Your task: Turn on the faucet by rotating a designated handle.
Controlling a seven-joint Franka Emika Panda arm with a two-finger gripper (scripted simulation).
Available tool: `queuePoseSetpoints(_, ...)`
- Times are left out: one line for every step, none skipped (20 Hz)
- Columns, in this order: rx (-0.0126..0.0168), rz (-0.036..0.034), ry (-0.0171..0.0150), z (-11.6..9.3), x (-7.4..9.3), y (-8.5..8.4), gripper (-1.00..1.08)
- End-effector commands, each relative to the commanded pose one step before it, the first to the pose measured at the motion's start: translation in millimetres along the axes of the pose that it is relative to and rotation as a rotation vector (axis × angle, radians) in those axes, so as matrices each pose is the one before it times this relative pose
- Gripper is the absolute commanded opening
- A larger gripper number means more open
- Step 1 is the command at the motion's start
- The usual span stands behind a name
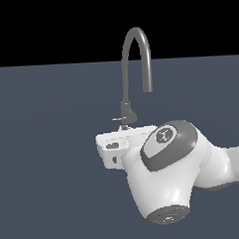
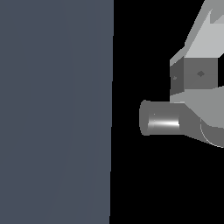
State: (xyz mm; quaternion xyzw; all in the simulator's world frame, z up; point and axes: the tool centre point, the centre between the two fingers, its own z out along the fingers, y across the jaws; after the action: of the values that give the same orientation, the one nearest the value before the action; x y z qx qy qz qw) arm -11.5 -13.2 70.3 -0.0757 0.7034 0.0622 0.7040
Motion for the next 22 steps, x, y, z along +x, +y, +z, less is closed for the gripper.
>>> queuePoseSetpoints(-0.01658, 0.0122, -0.00106, -0.28, -0.94, 11.03, -1.0)
queuePoseSetpoints(-0.00336, 0.00379, -0.00019, -0.47, 0.26, 2.58, -1.0)
queuePoseSetpoints(-0.00192, 0.00241, -0.00006, -0.35, 0.24, 1.54, -1.0)
queuePoseSetpoints(-0.00059, 0.00078, -0.00001, -0.13, 0.09, 0.49, -1.0)
queuePoseSetpoints(0.0, 0.0, 0.0, 0.0, 0.0, 0.0, -1.0)
queuePoseSetpoints(0.0, 0.0, 0.0, 0.0, 0.0, 0.0, -1.0)
queuePoseSetpoints(0.0, 0.0, 0.0, 0.0, 0.0, 0.0, -1.0)
queuePoseSetpoints(0.00189, -0.00377, -0.00204, 0.72, -1.08, -1.91, -1.0)
queuePoseSetpoints(0.0, 0.0, 0.0, -0.1, -3.45, 1.24, -1.0)
queuePoseSetpoints(-0.00032, 0.00051, 0.00034, -0.04, -3.21, 1.37, -1.0)
queuePoseSetpoints(0.0, 0.0, 0.0, -0.1, -3.45, 1.24, -1.0)
queuePoseSetpoints(-0.00044, 0.00073, 0.00047, -0.01, -3.12, 1.42, -1.0)
queuePoseSetpoints(0.0, 0.0, 0.0, -0.09, -3.46, 1.25, -1.0)
queuePoseSetpoints(0.0, 0.0, 0.0, -0.09, -3.46, 1.25, -1.0)
queuePoseSetpoints(-0.00042, 0.00076, 0.00045, 0.0, -3.14, 1.41, -1.0)
queuePoseSetpoints(0.0, 0.0, 0.0, -0.09, -3.46, 1.25, -1.0)
queuePoseSetpoints(-0.00028, 0.00056, 0.0003, -0.02, -3.24, 1.35, -1.0)
queuePoseSetpoints(0.0, 0.0, 0.0, -0.08, -3.46, 1.26, -1.0)
queuePoseSetpoints(-0.00025, 0.00058, 0.00027, -0.01, -3.26, 1.33, -1.0)
queuePoseSetpoints(0.0, 0.0, 0.0, -0.06, -3.46, 1.27, -1.0)
queuePoseSetpoints(0.0, 0.0, 0.0, 0.0, 0.0, 0.0, -1.0)
queuePoseSetpoints(0.00644, 0.00123, 0.01218, 0.07, 10.52, -4.76, -1.0)
